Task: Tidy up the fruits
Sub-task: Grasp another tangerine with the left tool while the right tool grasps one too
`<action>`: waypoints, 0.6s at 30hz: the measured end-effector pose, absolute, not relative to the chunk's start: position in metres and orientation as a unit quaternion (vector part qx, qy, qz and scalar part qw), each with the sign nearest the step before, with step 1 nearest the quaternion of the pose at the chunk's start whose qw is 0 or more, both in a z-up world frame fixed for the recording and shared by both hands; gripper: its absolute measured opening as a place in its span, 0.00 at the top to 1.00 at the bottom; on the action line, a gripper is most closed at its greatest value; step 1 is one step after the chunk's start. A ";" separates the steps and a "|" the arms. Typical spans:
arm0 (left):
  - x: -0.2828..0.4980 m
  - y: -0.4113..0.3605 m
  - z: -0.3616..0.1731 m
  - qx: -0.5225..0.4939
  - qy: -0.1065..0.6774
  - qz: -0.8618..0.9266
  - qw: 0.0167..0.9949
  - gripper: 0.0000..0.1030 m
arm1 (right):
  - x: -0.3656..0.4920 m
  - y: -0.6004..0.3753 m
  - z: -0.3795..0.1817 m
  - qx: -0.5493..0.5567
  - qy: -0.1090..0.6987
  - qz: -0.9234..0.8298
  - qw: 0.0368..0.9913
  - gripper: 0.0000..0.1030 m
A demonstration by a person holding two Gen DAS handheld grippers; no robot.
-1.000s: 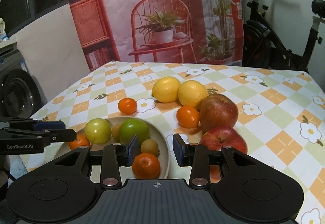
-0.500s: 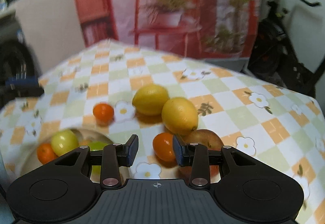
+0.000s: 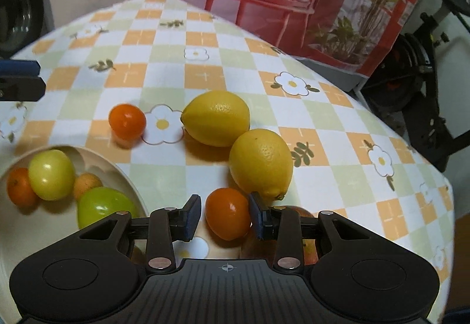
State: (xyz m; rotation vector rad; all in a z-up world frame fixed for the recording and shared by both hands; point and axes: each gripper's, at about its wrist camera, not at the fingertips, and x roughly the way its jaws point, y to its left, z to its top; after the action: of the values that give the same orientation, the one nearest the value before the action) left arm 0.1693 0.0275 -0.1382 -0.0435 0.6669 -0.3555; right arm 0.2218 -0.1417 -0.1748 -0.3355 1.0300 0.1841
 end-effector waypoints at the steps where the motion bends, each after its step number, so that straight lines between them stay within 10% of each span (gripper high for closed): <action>1: 0.170 0.027 -0.139 -0.021 0.326 -0.174 0.929 0.56 | 0.224 -0.140 -0.176 -0.165 0.492 0.084 0.850 0.68; 18: 0.182 0.023 -0.143 -0.017 0.344 -0.177 0.922 0.56 | 0.212 -0.151 -0.177 -0.057 0.480 0.087 0.871 0.71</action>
State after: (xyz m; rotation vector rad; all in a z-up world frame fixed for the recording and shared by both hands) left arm 0.1823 0.0229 -0.1431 -0.0351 0.7058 -0.3642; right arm 0.2121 -0.1513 -0.1774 -0.1193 1.0034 0.1822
